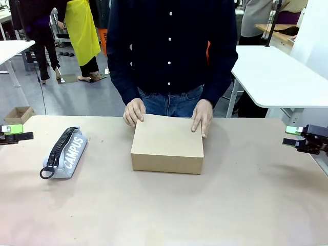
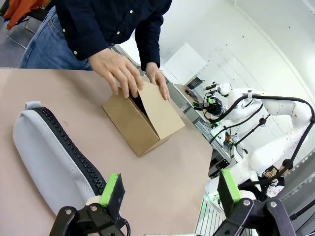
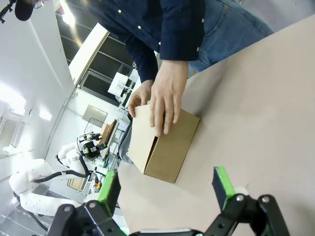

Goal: Pack the items into the box.
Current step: Close the Mailer Box.

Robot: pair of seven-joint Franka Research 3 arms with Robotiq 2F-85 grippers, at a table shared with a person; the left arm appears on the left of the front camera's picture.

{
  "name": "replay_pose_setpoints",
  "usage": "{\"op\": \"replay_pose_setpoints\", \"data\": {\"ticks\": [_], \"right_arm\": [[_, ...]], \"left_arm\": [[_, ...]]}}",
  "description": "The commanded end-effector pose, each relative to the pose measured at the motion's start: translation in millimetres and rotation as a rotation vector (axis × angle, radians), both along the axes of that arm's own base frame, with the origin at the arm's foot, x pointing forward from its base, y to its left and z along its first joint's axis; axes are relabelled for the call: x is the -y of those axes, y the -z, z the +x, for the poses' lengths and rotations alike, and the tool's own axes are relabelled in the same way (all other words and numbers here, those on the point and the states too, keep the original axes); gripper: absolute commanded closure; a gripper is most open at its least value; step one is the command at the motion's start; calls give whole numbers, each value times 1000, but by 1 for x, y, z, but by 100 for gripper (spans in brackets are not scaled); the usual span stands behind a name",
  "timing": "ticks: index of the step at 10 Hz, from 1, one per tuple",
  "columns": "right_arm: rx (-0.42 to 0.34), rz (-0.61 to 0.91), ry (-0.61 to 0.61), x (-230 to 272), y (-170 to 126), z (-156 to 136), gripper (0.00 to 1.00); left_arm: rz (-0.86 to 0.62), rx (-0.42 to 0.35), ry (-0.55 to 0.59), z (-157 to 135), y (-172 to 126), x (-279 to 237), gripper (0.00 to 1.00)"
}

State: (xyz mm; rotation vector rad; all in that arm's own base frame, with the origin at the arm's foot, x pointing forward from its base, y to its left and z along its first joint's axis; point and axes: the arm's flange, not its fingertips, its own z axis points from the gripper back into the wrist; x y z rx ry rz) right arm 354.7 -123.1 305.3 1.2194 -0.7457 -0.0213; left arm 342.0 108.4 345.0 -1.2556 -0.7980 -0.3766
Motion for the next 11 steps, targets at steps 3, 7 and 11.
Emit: {"op": "replay_pose_setpoints", "data": {"ticks": [3, 7, 11], "right_arm": [[3, -22, 1, -2, -4, 1, 0], [3, -22, 1, -2, -4, 1, 0], [3, -22, 1, -2, -4, 1, 0]], "left_arm": [[5, 18, 5, -2, -1, -1, 0], [5, 18, 5, -2, -1, -1, 0], [5, 18, 5, -2, -1, -1, 0]]}}
